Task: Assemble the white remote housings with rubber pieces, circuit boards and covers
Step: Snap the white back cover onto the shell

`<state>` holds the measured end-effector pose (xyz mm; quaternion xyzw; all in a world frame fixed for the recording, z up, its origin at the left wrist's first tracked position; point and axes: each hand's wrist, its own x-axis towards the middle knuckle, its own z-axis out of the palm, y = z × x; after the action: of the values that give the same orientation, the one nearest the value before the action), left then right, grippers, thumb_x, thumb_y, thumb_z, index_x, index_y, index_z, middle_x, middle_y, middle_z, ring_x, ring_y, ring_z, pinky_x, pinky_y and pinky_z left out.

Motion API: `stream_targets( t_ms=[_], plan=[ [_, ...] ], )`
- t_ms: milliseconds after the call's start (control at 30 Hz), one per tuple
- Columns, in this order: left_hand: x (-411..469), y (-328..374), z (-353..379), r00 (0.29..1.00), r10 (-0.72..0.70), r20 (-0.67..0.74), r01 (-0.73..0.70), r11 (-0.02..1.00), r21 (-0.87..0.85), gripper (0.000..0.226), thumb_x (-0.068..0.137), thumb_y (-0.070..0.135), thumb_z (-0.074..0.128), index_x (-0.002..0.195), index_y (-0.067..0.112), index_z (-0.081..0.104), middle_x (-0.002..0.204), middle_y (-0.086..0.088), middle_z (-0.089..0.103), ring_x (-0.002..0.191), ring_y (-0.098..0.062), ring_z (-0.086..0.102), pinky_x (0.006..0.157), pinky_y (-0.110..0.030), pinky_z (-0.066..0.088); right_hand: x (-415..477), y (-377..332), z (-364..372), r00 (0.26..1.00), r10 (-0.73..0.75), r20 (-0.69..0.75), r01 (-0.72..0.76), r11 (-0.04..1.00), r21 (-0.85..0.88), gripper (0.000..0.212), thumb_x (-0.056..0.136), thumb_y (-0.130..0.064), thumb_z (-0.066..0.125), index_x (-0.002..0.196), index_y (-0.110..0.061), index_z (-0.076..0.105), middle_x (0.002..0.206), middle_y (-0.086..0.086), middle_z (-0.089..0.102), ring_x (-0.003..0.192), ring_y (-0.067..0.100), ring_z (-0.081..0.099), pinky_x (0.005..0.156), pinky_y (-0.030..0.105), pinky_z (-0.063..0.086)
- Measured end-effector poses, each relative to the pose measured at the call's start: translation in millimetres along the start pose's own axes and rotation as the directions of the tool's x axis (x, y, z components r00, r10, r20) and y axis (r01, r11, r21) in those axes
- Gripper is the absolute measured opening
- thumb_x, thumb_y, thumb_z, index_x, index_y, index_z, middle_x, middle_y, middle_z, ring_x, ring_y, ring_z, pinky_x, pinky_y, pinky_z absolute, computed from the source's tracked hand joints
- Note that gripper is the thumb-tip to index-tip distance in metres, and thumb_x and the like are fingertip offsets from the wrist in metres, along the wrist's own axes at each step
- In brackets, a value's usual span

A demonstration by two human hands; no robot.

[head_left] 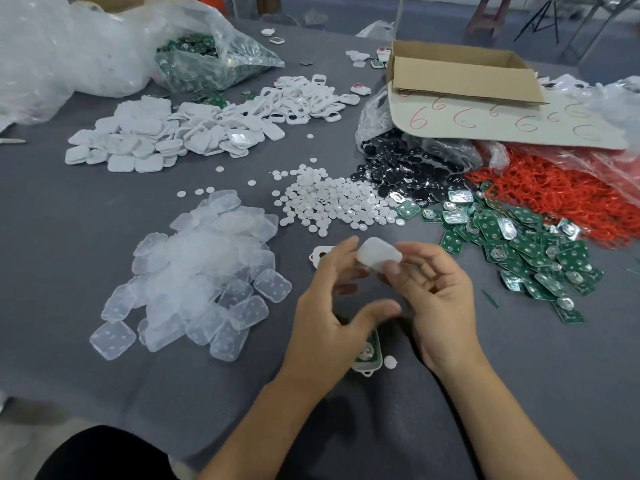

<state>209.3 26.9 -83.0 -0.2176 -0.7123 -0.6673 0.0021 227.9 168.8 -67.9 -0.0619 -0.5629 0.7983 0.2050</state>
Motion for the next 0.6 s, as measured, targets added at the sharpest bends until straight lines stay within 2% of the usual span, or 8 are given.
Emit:
stream_targets(
  t_ms=[33,100,133,200,267,367,500,600],
  plan=[
    [1,1,-1,0.999,0.005,-0.054,-0.008,0.999,-0.046,0.061,0.085,0.033,0.081,0.14,0.032,0.053,0.127,0.018,0.066,0.117,-0.012,0.066,0.098,-0.026,0.053,0,0,0,0.999,-0.024,0.024,0.025,0.999,-0.034,0.026,0.076,-0.004,0.074,0.097,-0.019,0.073,0.09,0.006,0.076,0.086,0.017,0.074,0.078,0.023,0.057],
    [3,2,-4,0.987,0.04,-0.154,-0.052,0.996,-0.072,0.035,0.092,0.016,0.074,0.126,0.015,0.065,0.116,0.016,0.071,0.108,-0.01,0.07,0.091,-0.022,0.055,-1,0,0,0.997,-0.062,0.044,0.066,0.992,-0.104,0.029,0.072,-0.005,0.078,0.097,-0.019,0.073,0.086,0.006,0.077,0.083,0.016,0.074,0.076,0.021,0.056],
    [4,2,-6,0.981,0.032,-0.193,-0.05,0.995,-0.088,0.024,0.092,0.012,0.071,0.116,0.013,0.069,0.111,0.013,0.073,0.105,-0.01,0.071,0.089,-0.019,0.054,-1,0,1,0.996,-0.078,0.037,0.082,0.988,-0.128,0.028,0.071,-0.006,0.08,0.096,-0.016,0.073,0.085,0.006,0.077,0.082,0.016,0.074,0.076,0.02,0.056],
    [4,2,-6,0.972,-0.048,-0.232,0.007,0.985,-0.175,0.014,0.09,0.011,0.072,0.103,0.016,0.072,0.103,0.002,0.076,0.098,-0.018,0.074,0.085,-0.022,0.057,-2,2,2,0.994,-0.108,-0.005,0.106,0.981,-0.16,0.026,0.068,-0.005,0.082,0.091,-0.012,0.073,0.082,0.007,0.077,0.079,0.015,0.074,0.074,0.02,0.057],
    [4,3,-6,0.968,-0.113,-0.223,0.05,0.962,-0.27,0.011,0.087,0.013,0.074,0.098,0.015,0.073,0.1,-0.005,0.077,0.094,-0.024,0.076,0.084,-0.027,0.059,-2,4,2,0.989,-0.132,-0.061,0.12,0.977,-0.176,0.024,0.066,-0.004,0.083,0.087,-0.01,0.073,0.079,0.005,0.077,0.076,0.013,0.073,0.073,0.019,0.057],
    [5,4,-5,0.967,-0.139,-0.212,0.066,0.945,-0.321,0.012,0.086,0.013,0.074,0.098,0.013,0.073,0.098,-0.007,0.078,0.09,-0.023,0.077,0.08,-0.024,0.059,-2,5,2,0.986,-0.143,-0.084,0.126,0.974,-0.186,0.024,0.066,-0.006,0.085,0.086,-0.009,0.073,0.077,0.006,0.076,0.074,0.013,0.072,0.073,0.02,0.057],
    [7,-1,-10,0.963,-0.162,-0.213,0.089,0.944,-0.318,0.017,0.091,0.017,0.071,0.106,0.013,0.075,0.102,-0.002,0.078,0.092,-0.017,0.075,0.079,-0.023,0.058,-8,0,0,0.994,-0.078,0.077,0.093,0.972,-0.217,0.029,0.072,-0.007,0.08,0.1,-0.014,0.074,0.08,0.002,0.076,0.074,0.01,0.071,0.071,0.017,0.055],
    [7,0,-15,0.97,-0.181,-0.163,0.127,0.946,-0.3,0.019,0.094,0.021,0.071,0.111,0.016,0.077,0.106,-0.001,0.078,0.095,-0.013,0.074,0.079,-0.02,0.057,-13,-5,-4,0.979,-0.005,0.204,0.036,0.989,-0.145,0.028,0.077,-0.002,0.076,0.104,-0.01,0.075,0.088,0.008,0.076,0.078,0.017,0.071,0.073,0.023,0.057]
  ],
)
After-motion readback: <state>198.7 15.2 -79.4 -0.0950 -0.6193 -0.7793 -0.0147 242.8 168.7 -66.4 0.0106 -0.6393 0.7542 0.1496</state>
